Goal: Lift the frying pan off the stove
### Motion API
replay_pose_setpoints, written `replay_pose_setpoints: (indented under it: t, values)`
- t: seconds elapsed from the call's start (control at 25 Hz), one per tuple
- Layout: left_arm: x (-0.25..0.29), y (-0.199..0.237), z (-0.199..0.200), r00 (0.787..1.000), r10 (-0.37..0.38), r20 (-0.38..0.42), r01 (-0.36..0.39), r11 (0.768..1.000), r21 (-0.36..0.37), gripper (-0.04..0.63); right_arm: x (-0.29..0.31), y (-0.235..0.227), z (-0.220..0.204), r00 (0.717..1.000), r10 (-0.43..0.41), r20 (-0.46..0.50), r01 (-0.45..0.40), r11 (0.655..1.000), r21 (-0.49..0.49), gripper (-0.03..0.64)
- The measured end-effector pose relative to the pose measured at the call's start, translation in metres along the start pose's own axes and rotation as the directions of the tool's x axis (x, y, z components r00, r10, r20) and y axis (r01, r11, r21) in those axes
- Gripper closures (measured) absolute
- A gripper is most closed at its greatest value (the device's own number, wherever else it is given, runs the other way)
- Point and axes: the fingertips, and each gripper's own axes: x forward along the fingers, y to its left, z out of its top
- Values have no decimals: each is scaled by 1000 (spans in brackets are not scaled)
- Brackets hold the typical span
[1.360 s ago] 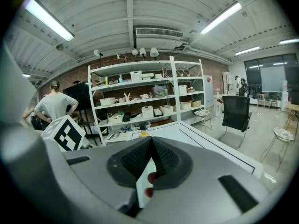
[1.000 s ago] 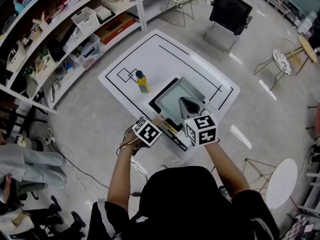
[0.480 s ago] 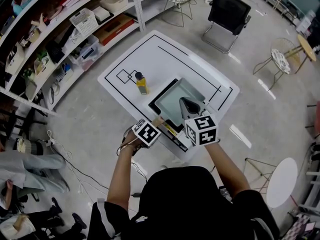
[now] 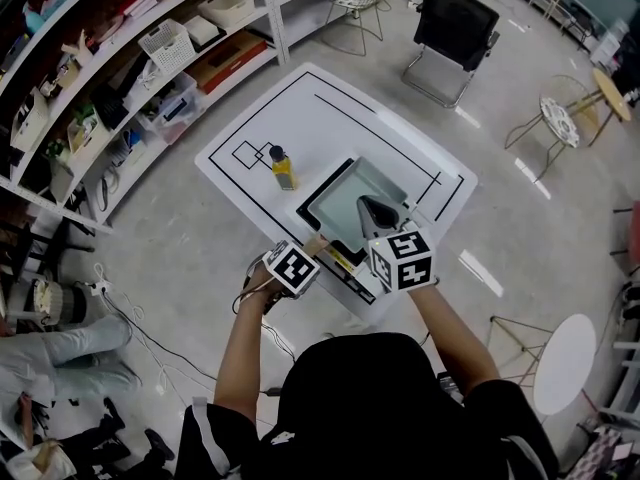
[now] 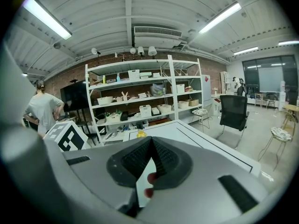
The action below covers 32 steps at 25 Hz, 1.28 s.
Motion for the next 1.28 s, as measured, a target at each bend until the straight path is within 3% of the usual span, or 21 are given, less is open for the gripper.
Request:
replay_pose_setpoints:
  t: [0.32, 0.84, 1.08, 1.28]
  values:
    - [-2, -6, 1, 999, 38, 36, -38, 999, -4, 505, -4, 1, -1, 1000, -1, -3, 1, 1000, 0, 615]
    - [-14, -15, -8, 988, 103, 112, -90, 989, -114, 505, -23, 10, 0, 1000, -13, 19, 13, 1000, 0, 615]
    - [-41, -15, -10, 970, 163, 181, -120, 967, -226, 505, -38, 19, 3, 999, -22, 34, 22, 1000, 0, 615]
    - [-70, -13, -9, 940, 250, 232, -176, 938, -300, 505, -52, 29, 2, 999, -28, 44, 28, 1000, -6, 615]
